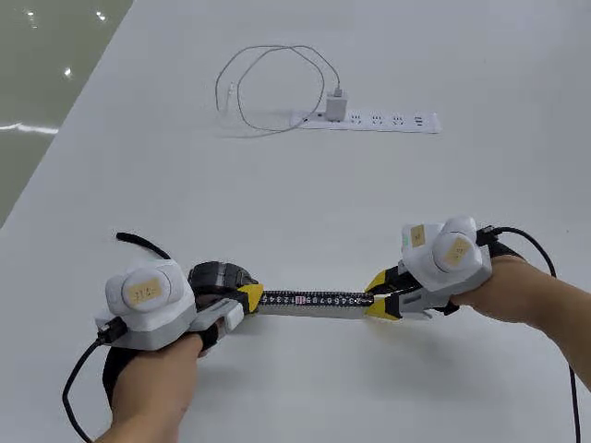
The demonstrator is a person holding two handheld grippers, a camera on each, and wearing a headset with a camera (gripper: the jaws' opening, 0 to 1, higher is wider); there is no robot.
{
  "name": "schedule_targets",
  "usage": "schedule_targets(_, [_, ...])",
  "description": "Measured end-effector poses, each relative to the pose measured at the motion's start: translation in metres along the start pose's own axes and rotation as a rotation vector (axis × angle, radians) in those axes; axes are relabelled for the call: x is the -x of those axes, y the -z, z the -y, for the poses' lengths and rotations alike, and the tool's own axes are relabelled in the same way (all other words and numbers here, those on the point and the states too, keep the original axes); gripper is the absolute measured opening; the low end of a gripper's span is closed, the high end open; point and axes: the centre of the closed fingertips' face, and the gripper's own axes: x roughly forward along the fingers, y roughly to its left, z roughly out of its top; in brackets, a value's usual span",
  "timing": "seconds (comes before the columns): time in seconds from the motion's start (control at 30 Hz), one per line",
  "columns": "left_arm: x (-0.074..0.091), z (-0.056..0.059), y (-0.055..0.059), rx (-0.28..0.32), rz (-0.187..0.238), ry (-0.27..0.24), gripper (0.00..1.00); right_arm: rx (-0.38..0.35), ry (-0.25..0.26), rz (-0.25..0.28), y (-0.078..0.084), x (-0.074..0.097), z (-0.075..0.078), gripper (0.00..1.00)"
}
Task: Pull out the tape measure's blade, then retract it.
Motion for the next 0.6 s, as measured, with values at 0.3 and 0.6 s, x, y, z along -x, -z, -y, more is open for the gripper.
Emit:
schedule_targets(0.3, [0.000,0.000,0.000,0.003,-0.002,0.003,0.58,0.005,-0.004,0.022,-0.010,-0.008,-0.003,0.09])
schedule_targets(0.6, [0.001,0.000,0.000,0.002,-0.002,0.003,0.58,0.012,-0.004,0.038,-0.020,-0.016,-0.003,0.09])
